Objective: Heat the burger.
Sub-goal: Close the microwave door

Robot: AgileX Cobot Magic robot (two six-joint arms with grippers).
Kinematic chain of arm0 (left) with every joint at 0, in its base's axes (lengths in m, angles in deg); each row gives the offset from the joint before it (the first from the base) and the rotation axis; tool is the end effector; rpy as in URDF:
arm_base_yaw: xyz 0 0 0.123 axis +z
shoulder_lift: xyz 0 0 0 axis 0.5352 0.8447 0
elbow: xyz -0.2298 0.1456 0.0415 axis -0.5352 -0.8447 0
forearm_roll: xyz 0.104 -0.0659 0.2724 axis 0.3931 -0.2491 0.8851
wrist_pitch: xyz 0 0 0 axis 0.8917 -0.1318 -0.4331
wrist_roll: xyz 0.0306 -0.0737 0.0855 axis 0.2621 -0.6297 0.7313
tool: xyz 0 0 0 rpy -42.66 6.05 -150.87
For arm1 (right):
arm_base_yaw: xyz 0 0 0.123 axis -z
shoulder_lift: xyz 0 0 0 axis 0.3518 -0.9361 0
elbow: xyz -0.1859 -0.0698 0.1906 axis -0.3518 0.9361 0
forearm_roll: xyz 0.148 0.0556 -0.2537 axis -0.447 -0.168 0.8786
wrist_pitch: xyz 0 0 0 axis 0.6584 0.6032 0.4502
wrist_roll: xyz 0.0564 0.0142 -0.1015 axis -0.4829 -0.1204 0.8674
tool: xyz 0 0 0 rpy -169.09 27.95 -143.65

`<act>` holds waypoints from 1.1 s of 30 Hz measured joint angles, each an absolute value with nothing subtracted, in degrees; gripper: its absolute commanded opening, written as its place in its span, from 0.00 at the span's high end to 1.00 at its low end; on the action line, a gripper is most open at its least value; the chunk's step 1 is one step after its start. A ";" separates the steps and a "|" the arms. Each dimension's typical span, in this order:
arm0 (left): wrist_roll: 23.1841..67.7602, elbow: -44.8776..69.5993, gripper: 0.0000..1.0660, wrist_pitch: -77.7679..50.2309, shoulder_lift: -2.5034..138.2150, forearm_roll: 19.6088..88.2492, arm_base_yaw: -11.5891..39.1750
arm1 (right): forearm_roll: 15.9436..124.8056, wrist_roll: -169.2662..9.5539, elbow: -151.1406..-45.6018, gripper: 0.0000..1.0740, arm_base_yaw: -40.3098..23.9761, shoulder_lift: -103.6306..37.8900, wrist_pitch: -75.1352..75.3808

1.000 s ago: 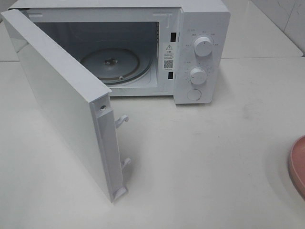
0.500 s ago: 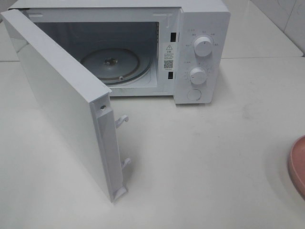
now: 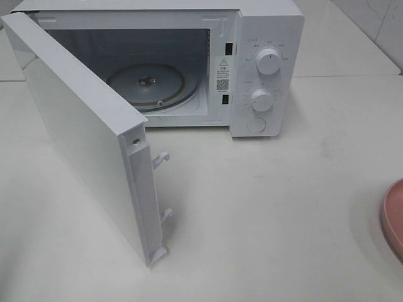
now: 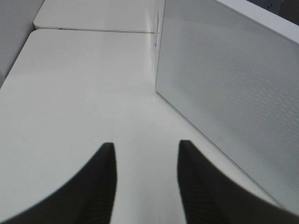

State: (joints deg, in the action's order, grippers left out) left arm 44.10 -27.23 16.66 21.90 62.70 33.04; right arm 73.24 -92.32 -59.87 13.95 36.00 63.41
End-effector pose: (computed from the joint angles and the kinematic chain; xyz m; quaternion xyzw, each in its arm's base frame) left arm 0.1524 -0.0061 0.2928 -0.0025 0.8580 -0.0347 0.5125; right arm 0.0690 0.0033 0.2932 0.0102 0.8456 0.0443 0.5318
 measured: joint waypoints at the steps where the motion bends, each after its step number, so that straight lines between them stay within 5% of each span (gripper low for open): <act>1: 44.10 -27.23 0.90 16.66 21.90 62.70 33.04 | 73.24 -92.32 -59.87 0.32 13.95 36.00 63.41; 3: 44.10 -27.35 1.00 12.70 26.72 62.70 33.04 | 73.24 -92.32 -59.87 0.32 13.95 36.00 63.41; 24: 43.64 -43.56 1.00 -41.44 48.15 61.78 33.04 | 73.24 -92.32 -59.87 0.32 13.95 36.00 63.41; 33: 35.33 -44.30 1.00 -57.60 60.81 78.11 33.04 | 73.24 -92.32 -59.87 0.32 13.95 36.00 63.35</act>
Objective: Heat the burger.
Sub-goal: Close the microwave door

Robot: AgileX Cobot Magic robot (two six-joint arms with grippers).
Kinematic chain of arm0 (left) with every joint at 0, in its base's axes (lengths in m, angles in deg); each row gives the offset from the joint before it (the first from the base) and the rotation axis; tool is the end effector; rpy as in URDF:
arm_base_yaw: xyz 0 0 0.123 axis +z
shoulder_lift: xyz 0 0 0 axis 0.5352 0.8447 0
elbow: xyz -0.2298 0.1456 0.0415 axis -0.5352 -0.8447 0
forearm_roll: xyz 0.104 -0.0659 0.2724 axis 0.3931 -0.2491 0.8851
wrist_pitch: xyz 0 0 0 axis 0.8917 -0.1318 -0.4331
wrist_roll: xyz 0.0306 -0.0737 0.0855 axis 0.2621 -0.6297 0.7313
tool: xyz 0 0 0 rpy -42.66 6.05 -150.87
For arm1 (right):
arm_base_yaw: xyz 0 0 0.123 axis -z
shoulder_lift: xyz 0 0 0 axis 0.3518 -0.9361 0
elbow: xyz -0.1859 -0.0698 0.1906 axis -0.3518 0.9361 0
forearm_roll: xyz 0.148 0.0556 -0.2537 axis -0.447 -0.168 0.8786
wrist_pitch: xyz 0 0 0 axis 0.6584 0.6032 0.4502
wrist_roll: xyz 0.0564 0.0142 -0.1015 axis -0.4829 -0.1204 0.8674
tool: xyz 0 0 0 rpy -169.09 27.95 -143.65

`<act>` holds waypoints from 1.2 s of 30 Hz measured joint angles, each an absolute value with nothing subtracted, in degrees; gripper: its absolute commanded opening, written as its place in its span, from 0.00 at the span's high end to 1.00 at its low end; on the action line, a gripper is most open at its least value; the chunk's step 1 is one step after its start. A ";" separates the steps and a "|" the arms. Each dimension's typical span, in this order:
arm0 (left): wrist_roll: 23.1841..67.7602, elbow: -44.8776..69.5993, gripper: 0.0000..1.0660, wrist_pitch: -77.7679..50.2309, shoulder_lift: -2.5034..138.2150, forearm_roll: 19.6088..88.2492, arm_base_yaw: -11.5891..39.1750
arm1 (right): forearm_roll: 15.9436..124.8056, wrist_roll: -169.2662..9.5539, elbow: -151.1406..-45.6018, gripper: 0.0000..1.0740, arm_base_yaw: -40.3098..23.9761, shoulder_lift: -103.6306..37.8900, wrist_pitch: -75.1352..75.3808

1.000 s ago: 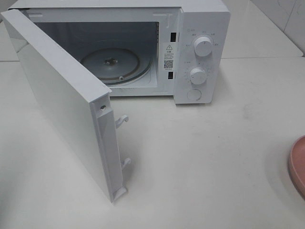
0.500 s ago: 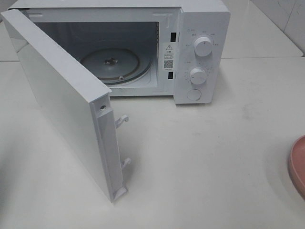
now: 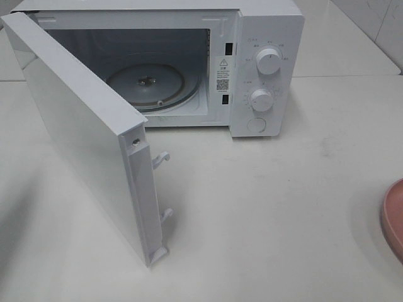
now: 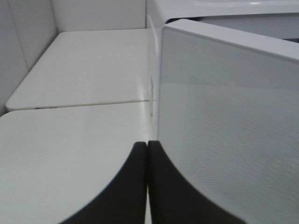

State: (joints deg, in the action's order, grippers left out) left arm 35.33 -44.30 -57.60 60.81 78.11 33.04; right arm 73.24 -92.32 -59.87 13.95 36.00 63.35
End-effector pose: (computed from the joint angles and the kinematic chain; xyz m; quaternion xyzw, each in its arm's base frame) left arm 0.2491 -0.0076 0.1696 0.0357 0.7677 -0.0212 0.6394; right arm 0.0691 0.0033 0.2933 0.0102 0.8454 0.0443 0.5323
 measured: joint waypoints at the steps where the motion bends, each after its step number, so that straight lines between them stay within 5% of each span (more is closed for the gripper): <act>1: 33.15 -44.30 1.00 -61.04 64.02 82.12 33.04 | 73.24 -92.32 -59.87 0.32 13.95 36.00 63.35; 10: 28.46 -44.19 1.00 -80.23 79.60 93.69 32.93 | 73.24 -92.32 -59.87 0.32 13.95 36.00 63.35; 14: 28.68 -44.13 1.00 -81.89 82.52 93.41 30.92 | 73.24 -92.32 -59.87 0.32 13.95 36.00 63.35; 23: 31.03 -43.04 1.00 -82.58 87.39 84.07 19.64 | 73.24 -92.32 -59.87 0.32 13.95 36.00 63.35; 25: 32.41 -42.13 1.00 -82.58 89.51 77.48 15.17 | 73.24 -92.32 -59.87 0.32 13.95 36.00 63.35; 36: 34.93 -38.12 1.00 -82.52 92.72 64.82 5.94 | 73.24 -92.32 -59.87 0.32 13.95 36.00 63.35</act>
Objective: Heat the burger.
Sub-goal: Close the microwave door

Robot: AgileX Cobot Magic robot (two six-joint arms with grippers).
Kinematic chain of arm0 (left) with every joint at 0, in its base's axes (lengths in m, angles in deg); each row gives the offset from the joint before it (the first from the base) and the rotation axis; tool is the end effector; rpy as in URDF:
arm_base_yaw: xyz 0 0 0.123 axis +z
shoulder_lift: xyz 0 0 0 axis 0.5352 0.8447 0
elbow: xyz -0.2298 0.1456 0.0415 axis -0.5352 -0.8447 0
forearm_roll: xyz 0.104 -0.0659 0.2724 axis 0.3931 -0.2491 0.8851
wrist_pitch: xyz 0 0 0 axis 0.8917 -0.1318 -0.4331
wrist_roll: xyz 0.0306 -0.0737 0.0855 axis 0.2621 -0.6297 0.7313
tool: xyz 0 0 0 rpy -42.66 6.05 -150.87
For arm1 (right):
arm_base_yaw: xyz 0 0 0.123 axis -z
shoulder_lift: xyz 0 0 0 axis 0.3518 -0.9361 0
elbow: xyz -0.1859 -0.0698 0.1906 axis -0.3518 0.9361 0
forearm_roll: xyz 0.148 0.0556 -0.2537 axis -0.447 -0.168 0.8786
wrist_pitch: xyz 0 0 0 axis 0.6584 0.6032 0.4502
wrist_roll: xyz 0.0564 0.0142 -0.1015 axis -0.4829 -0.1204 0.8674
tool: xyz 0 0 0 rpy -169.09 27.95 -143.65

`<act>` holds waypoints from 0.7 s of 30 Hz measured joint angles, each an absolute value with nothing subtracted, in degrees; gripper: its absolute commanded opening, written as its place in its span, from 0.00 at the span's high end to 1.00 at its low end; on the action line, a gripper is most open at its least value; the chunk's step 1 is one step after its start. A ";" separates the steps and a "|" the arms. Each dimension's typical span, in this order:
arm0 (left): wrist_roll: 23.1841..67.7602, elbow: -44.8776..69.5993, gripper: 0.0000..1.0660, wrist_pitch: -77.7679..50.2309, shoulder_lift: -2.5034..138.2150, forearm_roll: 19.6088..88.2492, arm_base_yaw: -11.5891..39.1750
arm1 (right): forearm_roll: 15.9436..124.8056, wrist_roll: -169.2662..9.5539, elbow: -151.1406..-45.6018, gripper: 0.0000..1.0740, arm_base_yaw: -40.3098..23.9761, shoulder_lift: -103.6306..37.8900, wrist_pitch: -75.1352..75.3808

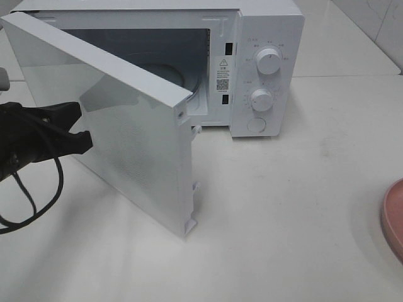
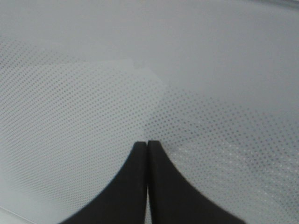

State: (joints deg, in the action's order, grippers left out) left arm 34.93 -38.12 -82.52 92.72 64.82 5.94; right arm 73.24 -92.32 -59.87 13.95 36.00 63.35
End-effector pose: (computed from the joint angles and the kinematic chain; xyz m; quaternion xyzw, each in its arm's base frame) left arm 0.2666 -0.1254 0.0991 0.1012 0.7648 -0.1720 0.6126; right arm 0.0691 0.0033 0.2933 0.0102 0.8454 0.0443 0.5323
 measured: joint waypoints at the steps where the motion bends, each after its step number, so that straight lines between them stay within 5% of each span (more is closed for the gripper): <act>1: 35.79 -37.09 1.00 -82.41 93.58 62.35 4.45 | 73.24 -92.32 -59.87 0.32 13.95 36.00 63.35; 10: 43.24 -28.95 1.00 -78.05 97.19 47.57 -1.85 | 73.24 -92.32 -59.87 0.32 13.95 36.00 63.35; 21: 48.74 -18.41 1.00 -74.90 102.58 39.78 -5.52 | 73.24 -92.32 -59.87 0.32 13.95 36.00 63.35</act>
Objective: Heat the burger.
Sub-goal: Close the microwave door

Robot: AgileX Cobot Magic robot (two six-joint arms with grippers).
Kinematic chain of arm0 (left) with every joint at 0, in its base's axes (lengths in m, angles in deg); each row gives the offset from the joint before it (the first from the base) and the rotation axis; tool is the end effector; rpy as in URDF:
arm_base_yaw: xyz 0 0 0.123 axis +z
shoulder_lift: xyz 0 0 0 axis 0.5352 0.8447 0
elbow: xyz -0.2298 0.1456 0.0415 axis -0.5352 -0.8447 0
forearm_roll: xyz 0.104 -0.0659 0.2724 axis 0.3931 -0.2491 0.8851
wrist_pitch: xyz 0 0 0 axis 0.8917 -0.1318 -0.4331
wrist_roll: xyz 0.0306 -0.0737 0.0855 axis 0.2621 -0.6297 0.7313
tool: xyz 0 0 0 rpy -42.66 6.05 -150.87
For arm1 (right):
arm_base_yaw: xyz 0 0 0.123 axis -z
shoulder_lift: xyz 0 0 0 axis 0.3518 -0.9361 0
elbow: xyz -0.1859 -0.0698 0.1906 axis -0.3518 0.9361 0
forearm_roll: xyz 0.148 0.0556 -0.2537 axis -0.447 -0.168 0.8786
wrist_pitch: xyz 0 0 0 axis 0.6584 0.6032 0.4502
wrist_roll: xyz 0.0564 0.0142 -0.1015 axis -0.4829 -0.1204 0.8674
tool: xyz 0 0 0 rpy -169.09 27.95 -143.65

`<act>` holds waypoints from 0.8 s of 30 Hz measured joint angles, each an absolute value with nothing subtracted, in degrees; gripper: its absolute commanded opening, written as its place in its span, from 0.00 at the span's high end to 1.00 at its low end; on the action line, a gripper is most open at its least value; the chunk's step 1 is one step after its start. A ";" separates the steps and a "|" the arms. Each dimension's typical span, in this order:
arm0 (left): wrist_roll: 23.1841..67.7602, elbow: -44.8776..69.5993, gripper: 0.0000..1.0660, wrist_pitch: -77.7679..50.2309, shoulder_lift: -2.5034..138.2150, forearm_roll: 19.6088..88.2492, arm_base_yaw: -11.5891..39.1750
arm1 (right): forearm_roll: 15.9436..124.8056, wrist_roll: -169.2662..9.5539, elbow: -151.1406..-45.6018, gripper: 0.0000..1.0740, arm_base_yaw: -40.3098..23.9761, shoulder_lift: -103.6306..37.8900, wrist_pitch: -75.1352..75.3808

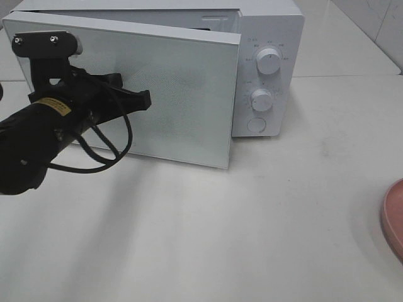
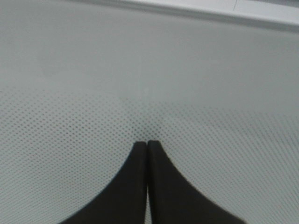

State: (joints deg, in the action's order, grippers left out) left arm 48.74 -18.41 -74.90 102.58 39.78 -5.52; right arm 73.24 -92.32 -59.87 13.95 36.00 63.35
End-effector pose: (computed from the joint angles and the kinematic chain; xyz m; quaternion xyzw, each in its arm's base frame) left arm 0.3233 -0.1969 0.1102 0.0544 0.7728 -0.1288 0.6190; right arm 0.0691 0.0033 0.2933 0.0102 0.8454 0.0443 0.5323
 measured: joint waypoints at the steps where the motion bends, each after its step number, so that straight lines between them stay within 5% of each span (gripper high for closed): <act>1: 48.74 -18.41 1.00 -74.90 102.58 39.78 -5.52 | 73.24 -92.32 -59.87 0.32 13.95 36.00 63.35; 24: 56.87 -0.42 1.00 -66.02 112.89 30.78 -8.72 | 73.24 -92.32 -59.87 0.32 13.95 36.00 63.35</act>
State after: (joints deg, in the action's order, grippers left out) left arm 56.87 -0.42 -66.02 112.89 30.78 -8.72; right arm 73.24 -92.32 -59.87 13.95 36.00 63.35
